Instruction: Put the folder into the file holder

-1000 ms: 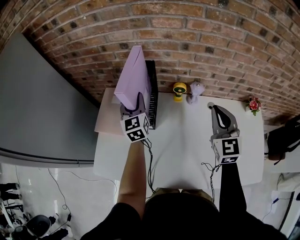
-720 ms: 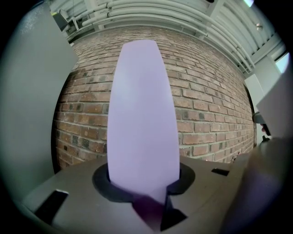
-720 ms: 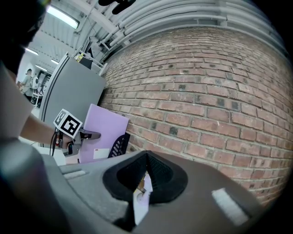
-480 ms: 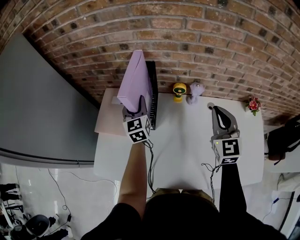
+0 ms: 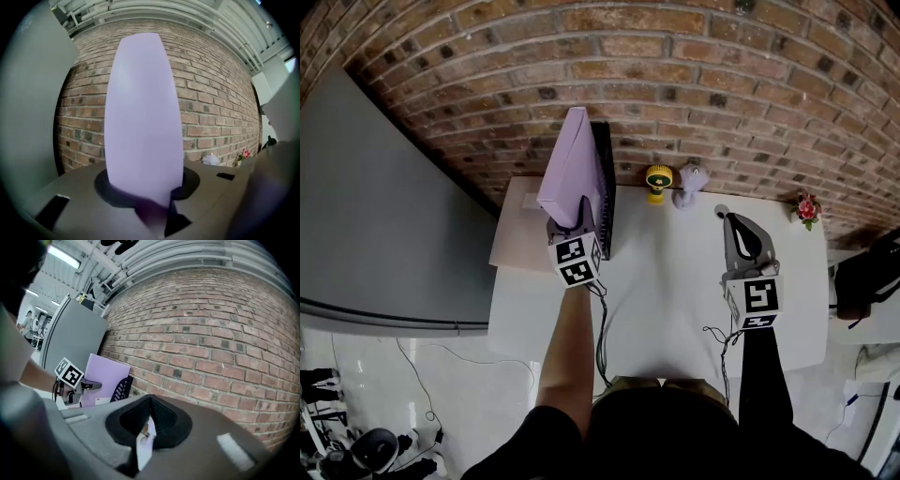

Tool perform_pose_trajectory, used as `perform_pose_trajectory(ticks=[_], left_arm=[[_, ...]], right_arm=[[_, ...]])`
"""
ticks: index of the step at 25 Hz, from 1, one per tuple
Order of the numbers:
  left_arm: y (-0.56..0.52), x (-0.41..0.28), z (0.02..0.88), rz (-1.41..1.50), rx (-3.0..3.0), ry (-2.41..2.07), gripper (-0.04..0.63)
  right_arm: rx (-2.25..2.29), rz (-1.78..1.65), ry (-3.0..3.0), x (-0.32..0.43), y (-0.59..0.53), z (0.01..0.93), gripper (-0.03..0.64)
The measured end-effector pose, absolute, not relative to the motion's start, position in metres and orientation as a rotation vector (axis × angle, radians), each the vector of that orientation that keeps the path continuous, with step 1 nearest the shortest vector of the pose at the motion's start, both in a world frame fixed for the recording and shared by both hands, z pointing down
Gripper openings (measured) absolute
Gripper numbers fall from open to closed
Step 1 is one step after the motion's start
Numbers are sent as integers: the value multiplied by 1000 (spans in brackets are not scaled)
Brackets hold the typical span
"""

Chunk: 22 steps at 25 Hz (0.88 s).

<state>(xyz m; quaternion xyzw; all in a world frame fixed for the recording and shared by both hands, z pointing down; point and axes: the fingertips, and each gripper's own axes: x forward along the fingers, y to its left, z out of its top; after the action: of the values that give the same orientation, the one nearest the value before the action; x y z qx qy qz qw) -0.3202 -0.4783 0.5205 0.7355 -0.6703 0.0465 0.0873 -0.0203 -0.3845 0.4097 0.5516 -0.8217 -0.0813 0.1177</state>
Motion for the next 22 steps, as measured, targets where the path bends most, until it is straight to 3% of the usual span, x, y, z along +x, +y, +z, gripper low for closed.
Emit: perform_pose_trajectory(ticks=[22], left_arm=[[-479,-319,556,238,2156,-1963,137]], right_arm=[[1594,-229,-2400,-24,-390,417,0]])
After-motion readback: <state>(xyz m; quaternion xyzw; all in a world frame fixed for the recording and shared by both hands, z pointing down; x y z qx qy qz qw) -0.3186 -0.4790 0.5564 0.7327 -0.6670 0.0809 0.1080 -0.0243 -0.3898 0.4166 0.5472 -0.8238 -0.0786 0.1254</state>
